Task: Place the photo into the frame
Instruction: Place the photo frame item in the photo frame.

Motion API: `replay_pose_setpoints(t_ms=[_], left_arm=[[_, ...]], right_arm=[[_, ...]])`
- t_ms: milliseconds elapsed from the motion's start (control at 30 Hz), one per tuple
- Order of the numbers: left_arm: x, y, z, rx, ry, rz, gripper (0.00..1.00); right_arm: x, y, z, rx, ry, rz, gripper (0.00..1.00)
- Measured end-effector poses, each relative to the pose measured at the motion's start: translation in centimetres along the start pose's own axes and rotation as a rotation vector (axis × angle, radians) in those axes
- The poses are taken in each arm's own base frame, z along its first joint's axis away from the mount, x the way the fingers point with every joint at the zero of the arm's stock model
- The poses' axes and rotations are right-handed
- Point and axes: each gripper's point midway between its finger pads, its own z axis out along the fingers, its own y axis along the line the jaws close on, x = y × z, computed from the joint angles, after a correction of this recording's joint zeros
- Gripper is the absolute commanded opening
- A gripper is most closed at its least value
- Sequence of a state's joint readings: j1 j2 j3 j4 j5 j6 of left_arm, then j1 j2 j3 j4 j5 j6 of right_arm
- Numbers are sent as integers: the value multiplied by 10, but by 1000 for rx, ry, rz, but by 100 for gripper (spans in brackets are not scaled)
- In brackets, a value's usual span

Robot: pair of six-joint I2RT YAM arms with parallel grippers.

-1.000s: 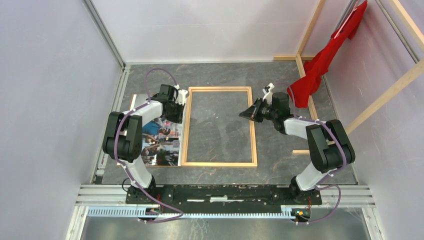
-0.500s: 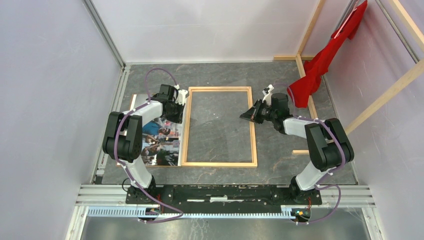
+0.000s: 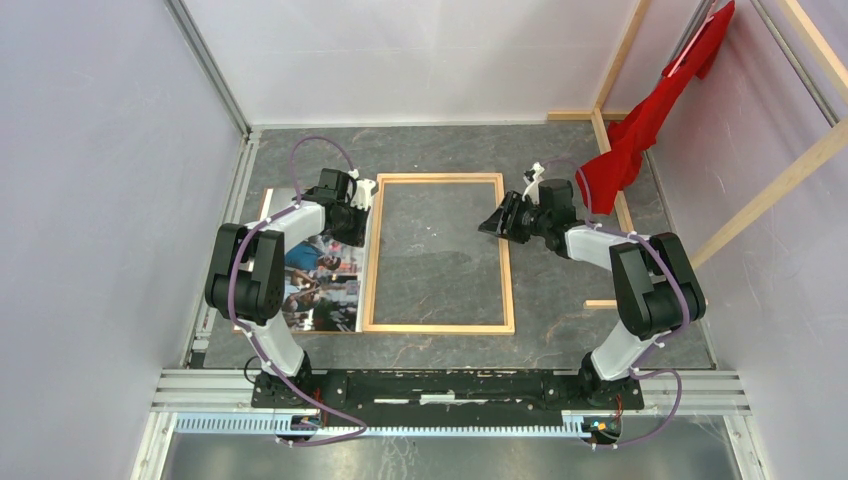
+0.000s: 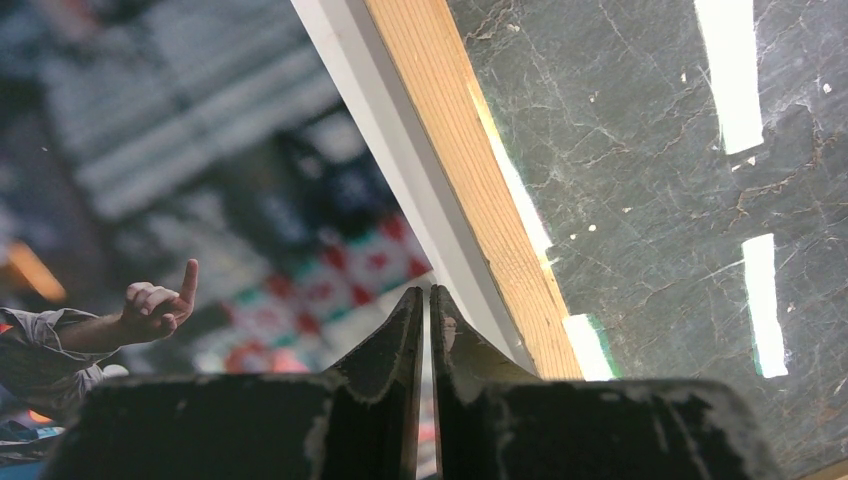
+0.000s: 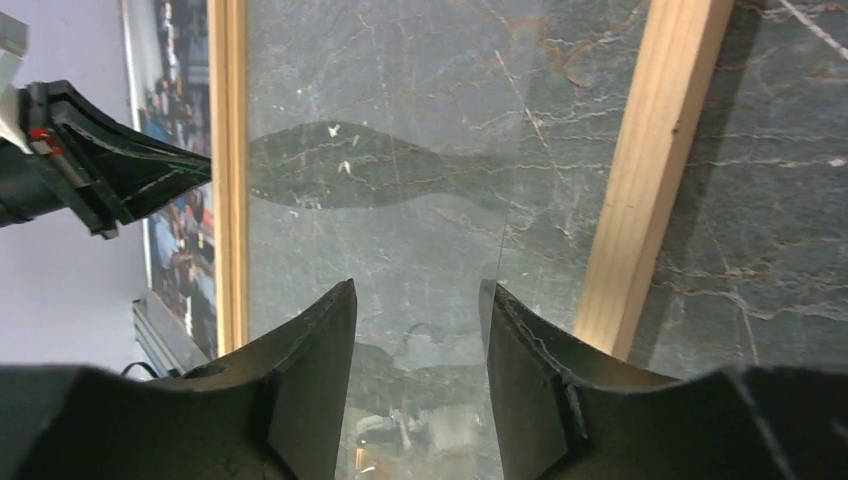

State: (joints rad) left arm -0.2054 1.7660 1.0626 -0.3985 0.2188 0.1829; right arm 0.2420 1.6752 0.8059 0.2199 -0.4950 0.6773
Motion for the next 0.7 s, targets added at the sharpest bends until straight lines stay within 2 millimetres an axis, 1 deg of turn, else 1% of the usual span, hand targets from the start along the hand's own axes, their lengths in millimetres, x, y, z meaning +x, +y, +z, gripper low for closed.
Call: replay_pose_setpoints(t_ms=[33, 133, 200, 267, 333, 367, 400, 433, 567, 700], left_arm=[[0, 0, 0, 0, 0, 0, 13], [0, 0, 0, 0, 0, 0, 13], [0, 0, 0, 0, 0, 0, 13], [0, 0, 0, 0, 0, 0, 13], [0, 0, 0, 0, 0, 0, 13], [0, 0, 0, 0, 0, 0, 13], [0, 0, 0, 0, 0, 0, 13], [0, 0, 0, 0, 0, 0, 13], [0, 0, 0, 0, 0, 0, 13], [0, 0, 0, -1, 0, 0, 13]], right_arm=[[1, -2, 0, 8, 2, -6, 60], [4, -8, 0, 37, 11, -18, 65], [7, -11, 0, 58, 19, -28, 66], [8, -15, 0, 81, 26, -41, 70], [7, -19, -1, 109, 28, -55, 71], [6, -20, -1, 116, 27, -63, 74], [5, -20, -1, 125, 27, -70, 75], [3, -21, -1, 135, 24, -78, 79], [-5, -21, -2, 164, 17, -117, 81], [-11, -26, -3, 201, 8, -145, 81]])
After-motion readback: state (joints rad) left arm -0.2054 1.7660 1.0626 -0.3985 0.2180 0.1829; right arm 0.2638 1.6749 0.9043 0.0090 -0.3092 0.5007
